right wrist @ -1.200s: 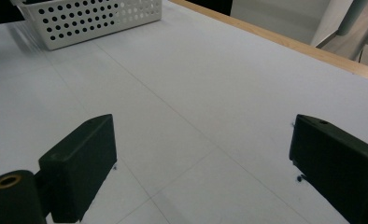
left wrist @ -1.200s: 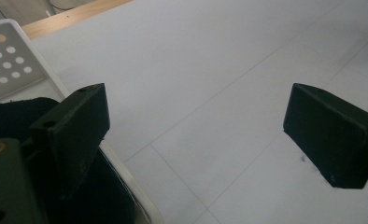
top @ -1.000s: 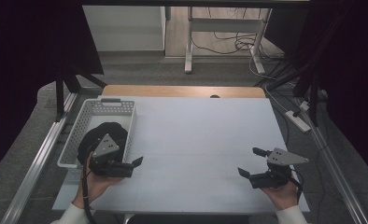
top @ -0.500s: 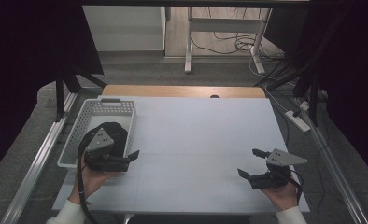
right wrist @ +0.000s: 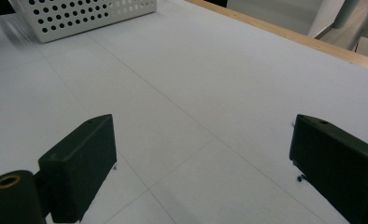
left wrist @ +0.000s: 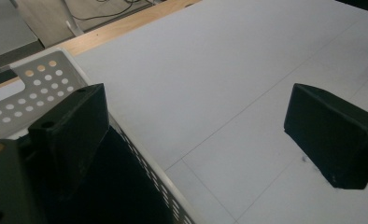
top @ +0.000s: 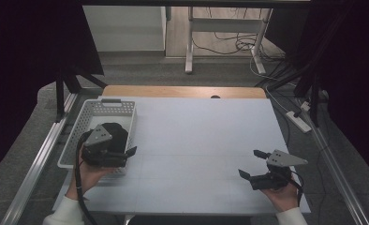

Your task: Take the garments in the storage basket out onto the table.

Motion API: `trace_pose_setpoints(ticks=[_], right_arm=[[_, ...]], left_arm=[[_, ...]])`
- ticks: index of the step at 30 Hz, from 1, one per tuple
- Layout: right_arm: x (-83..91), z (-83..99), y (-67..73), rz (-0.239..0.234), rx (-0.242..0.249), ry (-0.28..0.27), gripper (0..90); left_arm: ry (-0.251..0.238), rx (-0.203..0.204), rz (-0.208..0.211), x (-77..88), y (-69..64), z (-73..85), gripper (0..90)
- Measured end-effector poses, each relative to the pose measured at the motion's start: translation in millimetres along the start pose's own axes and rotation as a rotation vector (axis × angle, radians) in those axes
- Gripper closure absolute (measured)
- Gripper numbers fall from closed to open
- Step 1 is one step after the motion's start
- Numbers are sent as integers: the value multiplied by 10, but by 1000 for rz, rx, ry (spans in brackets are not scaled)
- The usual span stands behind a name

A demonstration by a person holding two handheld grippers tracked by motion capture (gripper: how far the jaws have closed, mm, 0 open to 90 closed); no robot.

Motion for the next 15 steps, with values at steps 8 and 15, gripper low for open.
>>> trace_pose_setpoints(ticks=[8,15], right_arm=[[-5,10,-2,6,4,3,71],[-20,32,5,-1,0,10,71]], left_arm=[[14,-4,-22,21,87,-19,75],[5,17,-36,67,197,2,76]])
Point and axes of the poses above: each handheld gripper's, and its own axes: x roughly backward along the jaws, z roughly out of its underside, y roughly to its left, the point moved 2 cm from there along -x, roughly forward along the jaws, and after that the axes turned 13 degrees about z, right-handed, at the moved point
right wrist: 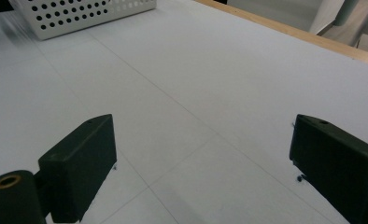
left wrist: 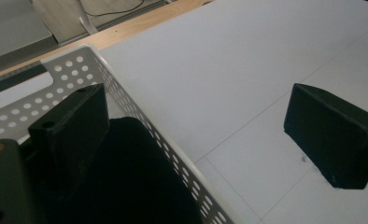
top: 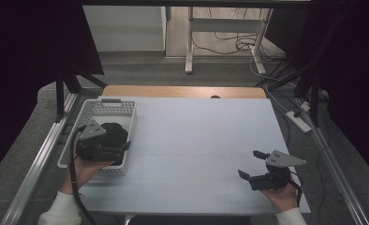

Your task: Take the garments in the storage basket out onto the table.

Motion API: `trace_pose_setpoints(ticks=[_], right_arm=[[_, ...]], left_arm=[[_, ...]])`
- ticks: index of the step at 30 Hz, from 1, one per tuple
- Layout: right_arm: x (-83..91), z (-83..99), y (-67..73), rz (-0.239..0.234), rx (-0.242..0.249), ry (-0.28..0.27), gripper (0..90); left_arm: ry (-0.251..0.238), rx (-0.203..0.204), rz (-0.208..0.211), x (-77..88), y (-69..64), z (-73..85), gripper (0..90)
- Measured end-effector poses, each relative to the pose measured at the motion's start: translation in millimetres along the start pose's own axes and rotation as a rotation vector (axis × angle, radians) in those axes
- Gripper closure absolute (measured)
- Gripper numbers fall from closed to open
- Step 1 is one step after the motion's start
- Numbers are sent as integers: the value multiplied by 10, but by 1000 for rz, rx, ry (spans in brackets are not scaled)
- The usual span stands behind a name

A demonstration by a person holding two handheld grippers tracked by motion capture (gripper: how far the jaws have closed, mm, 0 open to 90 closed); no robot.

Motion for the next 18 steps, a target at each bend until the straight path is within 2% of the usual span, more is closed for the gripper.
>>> trace_pose_setpoints(ticks=[7,11,18], right_arm=[[-2,7,1,-2,-19,-4,71],[-16,26,2,2,-18,5,71],[-34,40,14,5,-14,15,71]], left_arm=[[18,5,-5,-23,79,14,76],[38,9,-30,1,170,-5,76],[46,14,-63,90,342,-91,77]])
Point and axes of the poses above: each handheld gripper's, and its own axes: x roughly backward along the jaws, z roughly out of its underside, y roughly to its left, the point moved 2 cm from there along -x, roughly forward along the jaws, and after that the axes turned 13 degrees about z, right-handed, at the moved point
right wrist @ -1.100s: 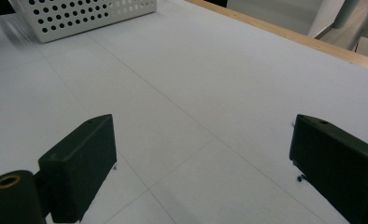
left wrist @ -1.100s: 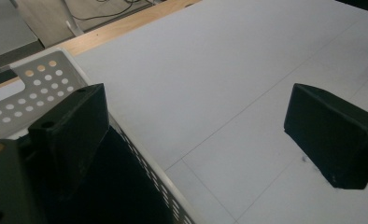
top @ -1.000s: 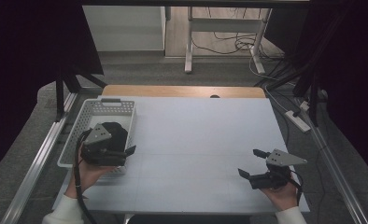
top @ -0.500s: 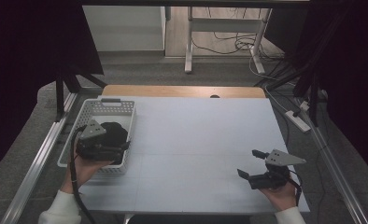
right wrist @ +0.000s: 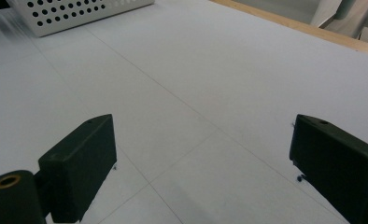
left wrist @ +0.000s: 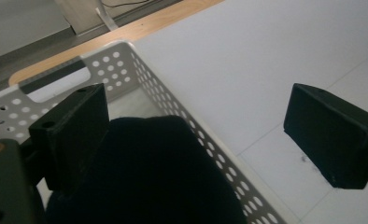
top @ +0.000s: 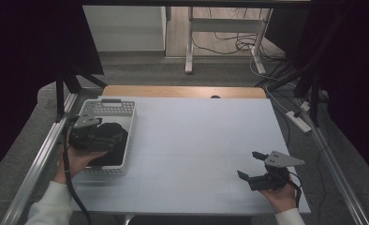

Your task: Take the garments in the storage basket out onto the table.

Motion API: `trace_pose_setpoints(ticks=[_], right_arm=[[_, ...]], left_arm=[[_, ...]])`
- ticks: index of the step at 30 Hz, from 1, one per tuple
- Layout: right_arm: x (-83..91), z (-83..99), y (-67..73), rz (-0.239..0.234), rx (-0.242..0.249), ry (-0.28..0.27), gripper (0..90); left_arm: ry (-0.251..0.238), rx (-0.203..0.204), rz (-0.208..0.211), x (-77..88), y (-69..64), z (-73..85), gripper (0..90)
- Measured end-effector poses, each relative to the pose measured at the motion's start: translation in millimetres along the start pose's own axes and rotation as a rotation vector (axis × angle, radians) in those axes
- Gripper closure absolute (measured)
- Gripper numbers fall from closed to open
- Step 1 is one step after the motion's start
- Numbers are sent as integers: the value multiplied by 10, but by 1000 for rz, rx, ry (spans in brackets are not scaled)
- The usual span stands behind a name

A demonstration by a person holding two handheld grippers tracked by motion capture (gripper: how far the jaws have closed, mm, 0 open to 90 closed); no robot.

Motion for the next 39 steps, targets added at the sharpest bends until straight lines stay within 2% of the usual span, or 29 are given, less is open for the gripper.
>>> trace_pose_setpoints(ticks=[7,17,21,29,32,36,39], right_arm=[[-27,22,14,-4,12,17,71],[-44,48,15,-1,13,28,71],[-48,54,15,3,13,30,71],[-67,63,31,-2,20,38,71],[-67,66,30,-1,18,39,71],[-69,69,31,1,20,41,71],[-75,72,33,1,22,42,71]], left_arm=[[46,17,-14,-27,195,-14,76],[71,60,-17,-12,392,6,75],[93,57,2,-17,439,32,70],[142,71,8,-59,532,84,66],[145,76,21,-78,558,96,61],[166,78,15,-102,594,107,57],[194,79,23,-135,615,123,54]])
Point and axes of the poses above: each handheld gripper's, and its own axes: x roughly backward along the jaws, z roughly out of its underside, y roughly to its left, the point moved 2 cm from there along -x, roughly forward along the jaws, and after that the axes turned 13 degrees about z, right-handed, at the moved point
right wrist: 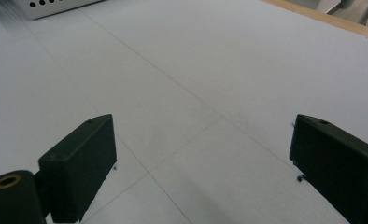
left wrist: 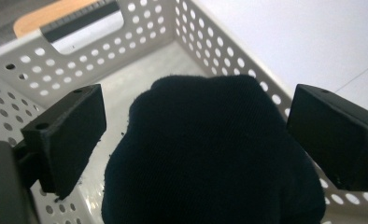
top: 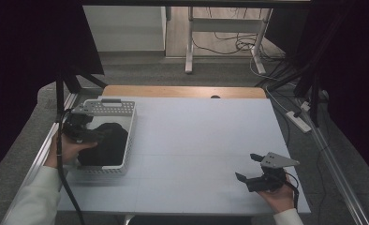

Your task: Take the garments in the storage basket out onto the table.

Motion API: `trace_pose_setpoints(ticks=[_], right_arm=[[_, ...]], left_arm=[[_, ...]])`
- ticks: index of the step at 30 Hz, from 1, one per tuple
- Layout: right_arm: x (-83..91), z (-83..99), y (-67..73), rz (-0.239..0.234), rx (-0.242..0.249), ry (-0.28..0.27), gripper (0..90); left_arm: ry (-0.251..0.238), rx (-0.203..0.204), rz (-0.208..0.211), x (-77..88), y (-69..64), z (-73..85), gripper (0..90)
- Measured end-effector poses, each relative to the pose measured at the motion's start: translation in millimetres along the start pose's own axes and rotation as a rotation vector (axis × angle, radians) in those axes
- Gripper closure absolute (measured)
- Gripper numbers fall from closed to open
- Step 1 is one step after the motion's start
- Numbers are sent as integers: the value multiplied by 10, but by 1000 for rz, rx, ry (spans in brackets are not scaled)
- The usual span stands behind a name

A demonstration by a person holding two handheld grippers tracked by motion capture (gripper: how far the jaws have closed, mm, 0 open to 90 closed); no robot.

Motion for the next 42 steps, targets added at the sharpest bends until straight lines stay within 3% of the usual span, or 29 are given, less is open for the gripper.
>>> trace_pose_setpoints(ticks=[9,15,24,38,42], right_arm=[[-14,13,8,-1,2,11,71],[-20,20,7,-2,5,14,71],[-25,23,19,3,11,16,71],[-31,30,20,2,12,19,71],[-36,32,25,0,16,23,71]], left_arm=[[67,22,2,-71,80,60,38],[98,24,43,-104,127,119,24],[107,42,72,-118,192,165,18],[177,44,129,-227,174,195,0],[200,47,127,-261,159,193,0]])
Point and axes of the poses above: each handheld gripper's, and its own axes: x roughly backward along the jaws, z roughly out of its underside, y roughly to its left, the point moved 2 cm from there along -x, roughly forward along the jaws, and after that the axes turned 13 degrees about z, right-handed, at the moved point
